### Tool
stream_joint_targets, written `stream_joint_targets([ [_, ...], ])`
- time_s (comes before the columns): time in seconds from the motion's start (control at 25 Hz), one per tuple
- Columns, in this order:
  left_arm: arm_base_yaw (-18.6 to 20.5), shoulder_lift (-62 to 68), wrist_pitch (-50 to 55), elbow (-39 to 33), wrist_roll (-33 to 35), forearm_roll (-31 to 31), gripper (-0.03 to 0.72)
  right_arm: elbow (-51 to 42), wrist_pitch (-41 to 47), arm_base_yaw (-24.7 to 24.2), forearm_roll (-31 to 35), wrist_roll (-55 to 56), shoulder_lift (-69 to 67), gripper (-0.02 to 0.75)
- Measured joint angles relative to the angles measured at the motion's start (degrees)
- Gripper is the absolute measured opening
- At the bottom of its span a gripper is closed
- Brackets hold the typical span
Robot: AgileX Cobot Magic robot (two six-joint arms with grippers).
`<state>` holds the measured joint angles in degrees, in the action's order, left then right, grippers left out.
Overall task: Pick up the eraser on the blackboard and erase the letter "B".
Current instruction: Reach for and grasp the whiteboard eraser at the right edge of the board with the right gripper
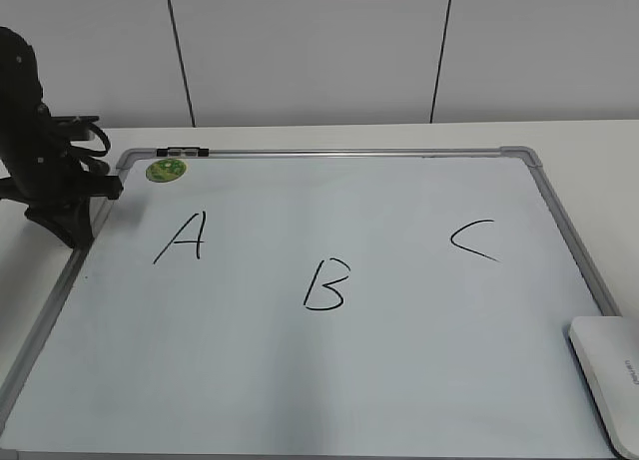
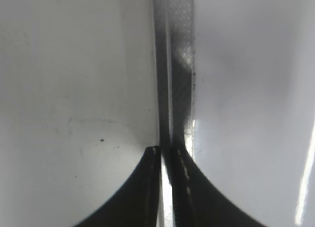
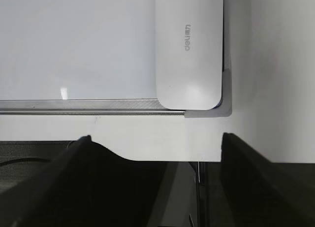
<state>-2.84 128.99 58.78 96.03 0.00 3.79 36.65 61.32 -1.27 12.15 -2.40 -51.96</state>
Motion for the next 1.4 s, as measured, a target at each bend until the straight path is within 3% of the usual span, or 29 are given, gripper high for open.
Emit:
stream_joint_targets([
  [0.48,0.0,0.0,0.0,0.0,0.0,-0.1,0.046,0.4,-9.1,8.2,-5.4,5.1,-18.2,0.587],
  [0.76,0.0,0.0,0.0,0.0,0.0,-0.1,0.046,1.4,-13.1,8.5,-9.1,7.0,-24.8,0.593],
  [0.92,0.0,0.0,0.0,0.0,0.0,-0.2,0.046,3.4,-14.3,8.5,-11.6,7.3,-26.8,0.652],
  [1.4,0.0,0.0,0.0,0.0,0.0,-0.2,0.046,5.6,-17.6,8.1,-11.7,12.4,-36.8,0.671],
])
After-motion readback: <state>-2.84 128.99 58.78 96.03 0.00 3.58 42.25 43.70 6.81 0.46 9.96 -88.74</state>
